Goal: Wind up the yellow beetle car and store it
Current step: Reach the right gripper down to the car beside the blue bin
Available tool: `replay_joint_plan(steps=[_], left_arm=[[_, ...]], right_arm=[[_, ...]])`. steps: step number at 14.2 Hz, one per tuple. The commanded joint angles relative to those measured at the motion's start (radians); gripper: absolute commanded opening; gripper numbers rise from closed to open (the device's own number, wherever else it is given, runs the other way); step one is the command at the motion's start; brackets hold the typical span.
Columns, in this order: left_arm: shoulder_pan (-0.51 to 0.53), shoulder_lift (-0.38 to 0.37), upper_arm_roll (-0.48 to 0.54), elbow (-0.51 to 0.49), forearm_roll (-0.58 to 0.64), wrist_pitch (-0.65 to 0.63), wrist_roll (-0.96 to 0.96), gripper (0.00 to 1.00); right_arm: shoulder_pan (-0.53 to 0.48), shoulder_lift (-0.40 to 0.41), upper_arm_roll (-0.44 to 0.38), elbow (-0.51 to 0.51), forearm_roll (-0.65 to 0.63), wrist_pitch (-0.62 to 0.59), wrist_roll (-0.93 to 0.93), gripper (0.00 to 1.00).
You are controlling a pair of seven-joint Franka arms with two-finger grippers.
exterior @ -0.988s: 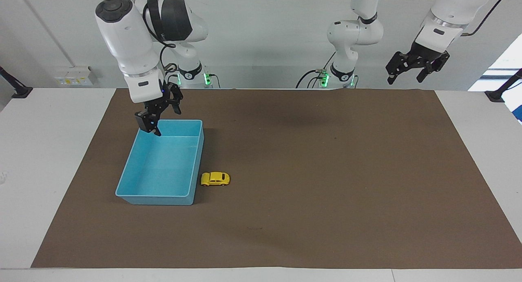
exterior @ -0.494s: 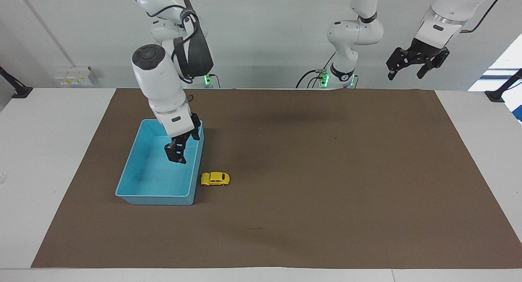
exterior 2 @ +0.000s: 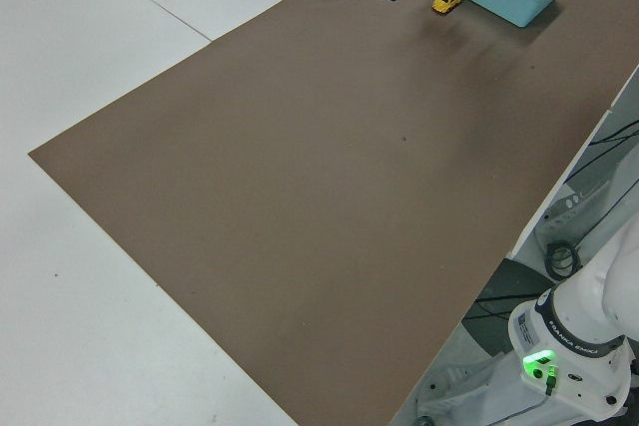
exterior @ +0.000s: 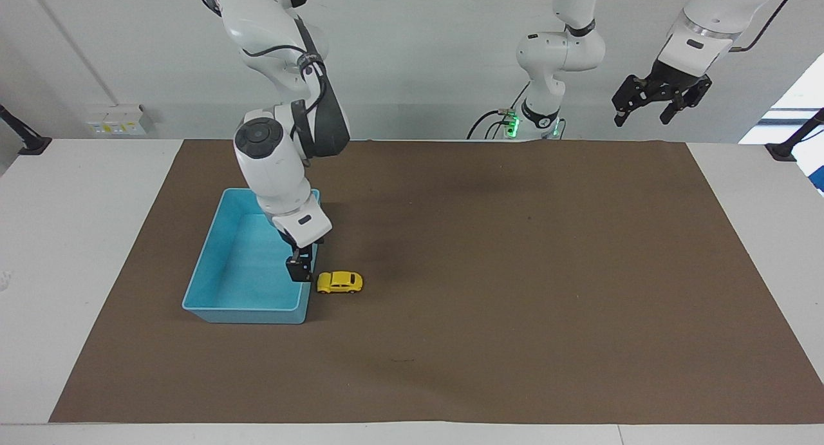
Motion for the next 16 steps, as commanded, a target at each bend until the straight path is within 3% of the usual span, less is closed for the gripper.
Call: replay_joint_plan(steps=[1,9,12,16], left_arm=[[0.008,-0.014,-0.001,-0.008,0.009,-0.004,0.015,1.00],[0.005,-0.014,-0.001,-0.008,0.009,0.001,0.012,1.00],[0.067,-0.011,-0.015,-0.007,0.004,0.007,0.018,1.00],[0.072,-0.010,-0.014,-0.007,-0.011,0.008,0.012,1.00]], right_arm=[[0.011,0.040,0.012,-0.014,0.003,0.060,-0.035,1.00],[0.049,0.082,0.012,-0.079,0.003,0.178,-0.039,1.00],[0.052,0.095,0.012,-0.096,0.003,0.197,-0.045,1.00],[0.049,0.088,0.012,-0.152,0.003,0.232,-0.076,1.00]])
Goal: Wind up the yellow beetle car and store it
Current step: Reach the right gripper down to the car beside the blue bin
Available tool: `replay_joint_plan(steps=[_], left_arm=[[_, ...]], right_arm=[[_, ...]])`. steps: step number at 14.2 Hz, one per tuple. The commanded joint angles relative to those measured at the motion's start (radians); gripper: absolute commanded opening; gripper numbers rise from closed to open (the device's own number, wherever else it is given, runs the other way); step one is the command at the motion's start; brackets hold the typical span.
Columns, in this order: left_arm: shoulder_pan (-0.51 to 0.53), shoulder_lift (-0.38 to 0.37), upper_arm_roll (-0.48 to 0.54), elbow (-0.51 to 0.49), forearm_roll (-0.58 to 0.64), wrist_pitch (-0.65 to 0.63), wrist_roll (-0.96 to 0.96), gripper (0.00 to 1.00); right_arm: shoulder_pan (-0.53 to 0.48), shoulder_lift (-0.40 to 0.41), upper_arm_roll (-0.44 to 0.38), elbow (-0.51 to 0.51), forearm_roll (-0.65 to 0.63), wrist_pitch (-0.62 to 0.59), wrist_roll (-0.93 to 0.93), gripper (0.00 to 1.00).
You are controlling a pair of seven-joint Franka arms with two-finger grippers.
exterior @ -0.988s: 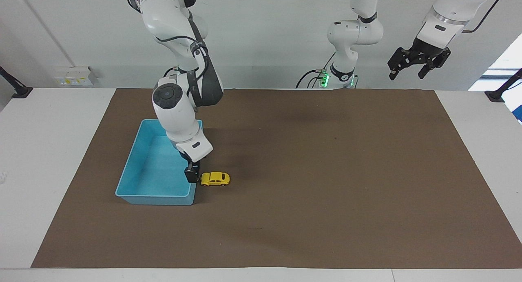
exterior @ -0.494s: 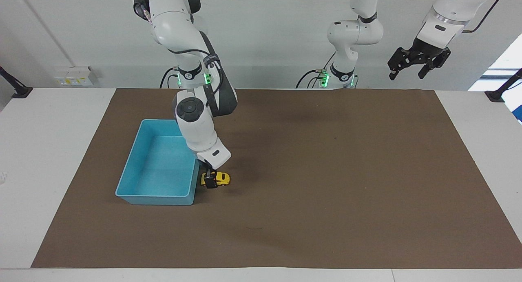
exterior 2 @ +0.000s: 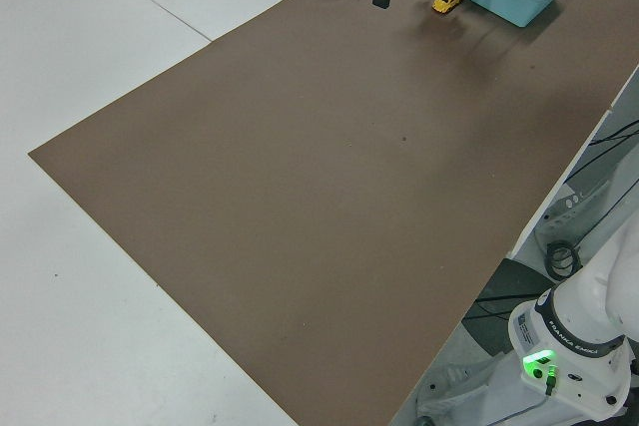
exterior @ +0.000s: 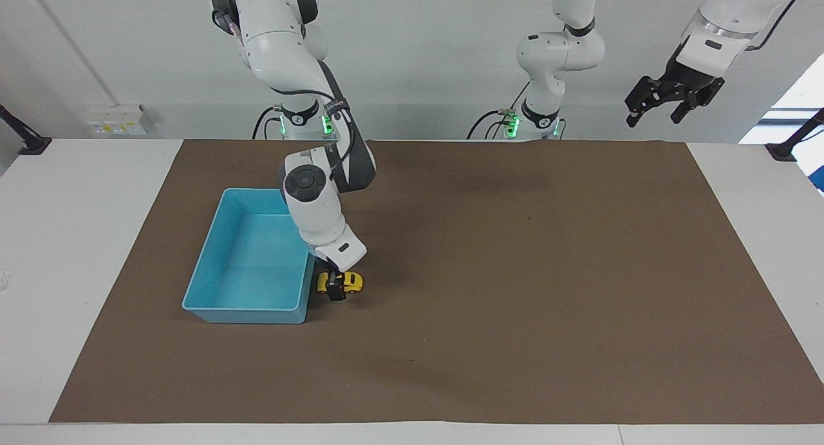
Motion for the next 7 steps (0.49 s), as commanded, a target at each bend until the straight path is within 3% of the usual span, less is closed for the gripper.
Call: replay_joint_plan(steps=[1,4,7], left_arm=[[0.018,-0.010,-0.013,-0.007,-0.007,0.006,0.009,1.00],[0.025,-0.008,-0.014,-0.007,-0.009,0.008,0.009,1.00],[0.018,-0.011,-0.016,-0.008,-0.010,0.006,0.008,1.00]], right_arm=[[-0.014,-0.009,0.009,-0.062,0.001,0.056,-0.054,1.00],[0.002,-0.010,0.009,-0.064,0.000,0.065,-0.045,0.75],[0.009,-0.010,0.009,-0.060,-0.017,0.059,-0.042,0.63]])
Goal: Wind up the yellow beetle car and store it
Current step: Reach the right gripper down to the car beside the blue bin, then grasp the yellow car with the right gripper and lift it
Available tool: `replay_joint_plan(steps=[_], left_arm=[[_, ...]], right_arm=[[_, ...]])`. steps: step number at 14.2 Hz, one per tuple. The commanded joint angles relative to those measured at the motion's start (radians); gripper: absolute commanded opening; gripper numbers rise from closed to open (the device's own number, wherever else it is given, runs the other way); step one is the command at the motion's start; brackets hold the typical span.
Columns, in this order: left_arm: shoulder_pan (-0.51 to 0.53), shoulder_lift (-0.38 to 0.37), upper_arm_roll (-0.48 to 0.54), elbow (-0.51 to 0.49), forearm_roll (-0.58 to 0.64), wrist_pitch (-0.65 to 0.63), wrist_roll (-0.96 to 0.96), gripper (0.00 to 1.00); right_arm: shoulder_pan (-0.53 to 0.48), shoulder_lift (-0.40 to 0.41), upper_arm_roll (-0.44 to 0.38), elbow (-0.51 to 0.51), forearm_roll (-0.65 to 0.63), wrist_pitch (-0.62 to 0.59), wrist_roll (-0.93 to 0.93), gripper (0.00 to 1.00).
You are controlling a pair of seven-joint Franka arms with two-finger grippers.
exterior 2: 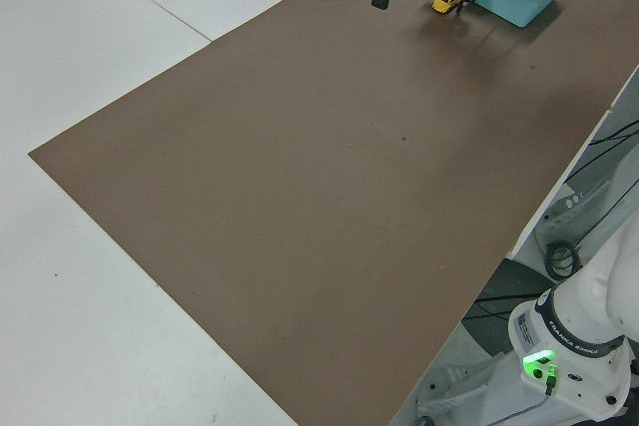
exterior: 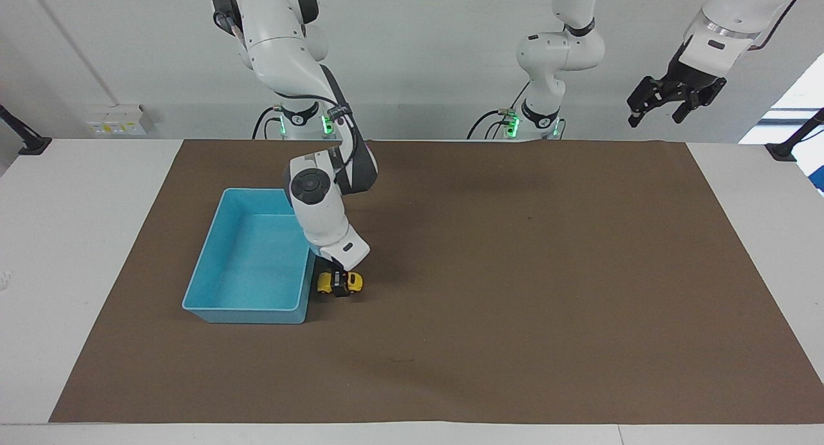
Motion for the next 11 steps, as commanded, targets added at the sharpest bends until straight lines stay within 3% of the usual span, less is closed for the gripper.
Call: replay_joint_plan(steps=[1,5,8,11], left_arm=[[0.011,-0.011,-0.012,-0.008,-0.009,0.006,0.008,1.00],[0.017,-0.013,-0.011,-0.008,-0.009,-0.007,0.012,1.00],[0.022,-0.013,-0.006,-0.008,-0.009,-0.007,0.012,1.00],[0.020,-0.013,-0.006,-0.007,-0.009,-0.007,0.012,1.00]], right_arm=[[0.009,-0.010,0.007,-0.011,-0.016,0.008,-0.016,0.59],[0.015,-0.012,0.007,-0.002,-0.017,0.000,-0.015,0.51],[0.015,-0.018,0.004,0.031,-0.017,-0.062,-0.004,0.32],[0.015,-0.023,0.004,0.087,-0.016,-0.136,0.007,0.26]])
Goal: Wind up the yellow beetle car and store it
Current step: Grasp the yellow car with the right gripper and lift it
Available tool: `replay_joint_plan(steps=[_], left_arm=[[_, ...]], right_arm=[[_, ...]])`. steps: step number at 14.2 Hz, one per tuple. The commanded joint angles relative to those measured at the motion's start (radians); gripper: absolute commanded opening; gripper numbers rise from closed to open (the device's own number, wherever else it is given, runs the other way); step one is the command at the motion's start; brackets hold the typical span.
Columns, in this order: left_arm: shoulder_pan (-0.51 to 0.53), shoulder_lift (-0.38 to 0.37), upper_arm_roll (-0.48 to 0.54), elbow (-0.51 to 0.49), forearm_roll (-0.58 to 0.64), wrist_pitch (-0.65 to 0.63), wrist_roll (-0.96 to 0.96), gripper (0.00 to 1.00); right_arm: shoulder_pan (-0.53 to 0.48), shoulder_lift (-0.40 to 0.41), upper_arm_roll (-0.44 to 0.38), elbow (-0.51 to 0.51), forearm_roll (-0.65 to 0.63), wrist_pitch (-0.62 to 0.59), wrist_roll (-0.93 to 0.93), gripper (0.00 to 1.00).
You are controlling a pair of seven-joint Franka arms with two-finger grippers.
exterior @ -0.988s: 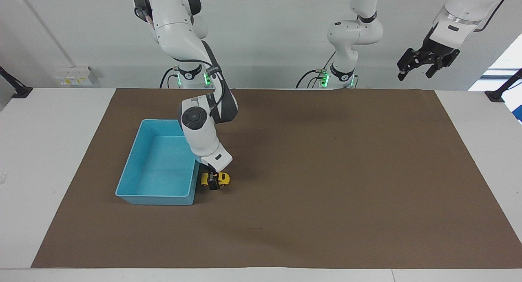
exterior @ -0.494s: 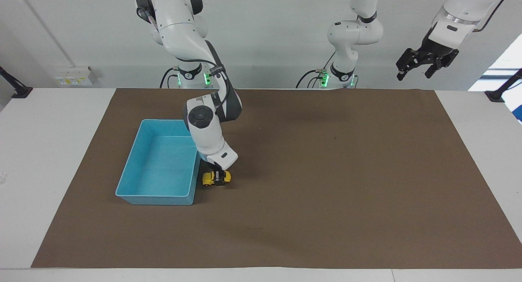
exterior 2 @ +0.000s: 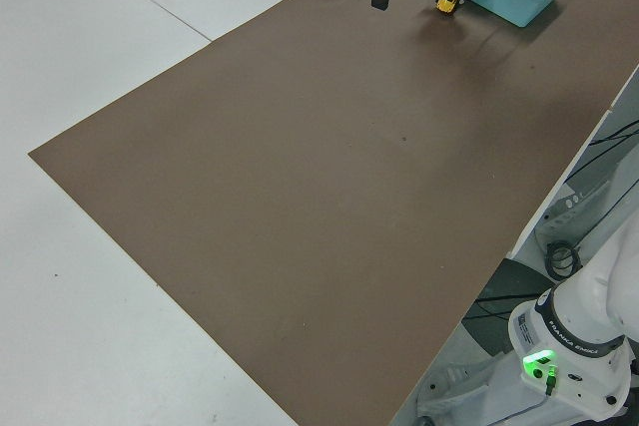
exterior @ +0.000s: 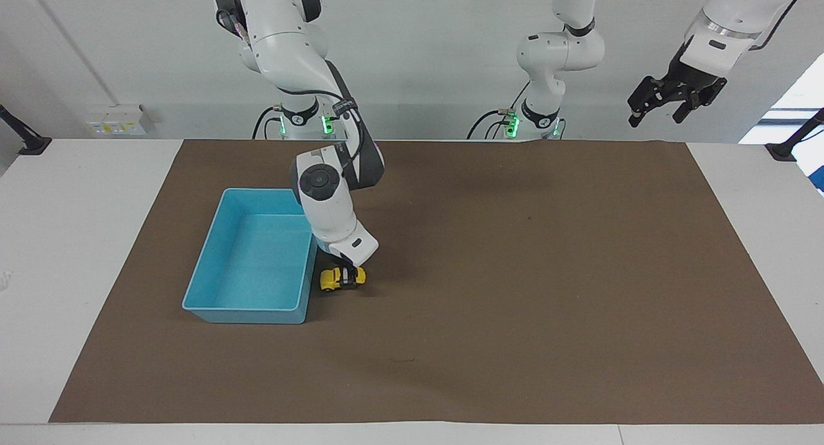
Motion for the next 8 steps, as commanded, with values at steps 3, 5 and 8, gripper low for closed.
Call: replay_joint_plan(steps=[3,5,8], left_arm=[[0.015,-0.013,-0.007,-0.008,-0.008,-0.007,0.012,1.00],[0.015,-0.013,-0.007,-0.008,-0.008,-0.007,0.012,1.00],[0.015,-0.013,-0.007,-0.007,-0.008,-0.007,0.012,1.00]], right_arm=[[-0.004,-0.014,0.007,0.114,-0.012,-0.128,0.042,0.26],[-0.017,-0.026,0.009,0.151,-0.003,-0.176,0.061,0.25],[-0.005,-0.066,0.010,0.200,0.006,-0.269,0.087,0.24]])
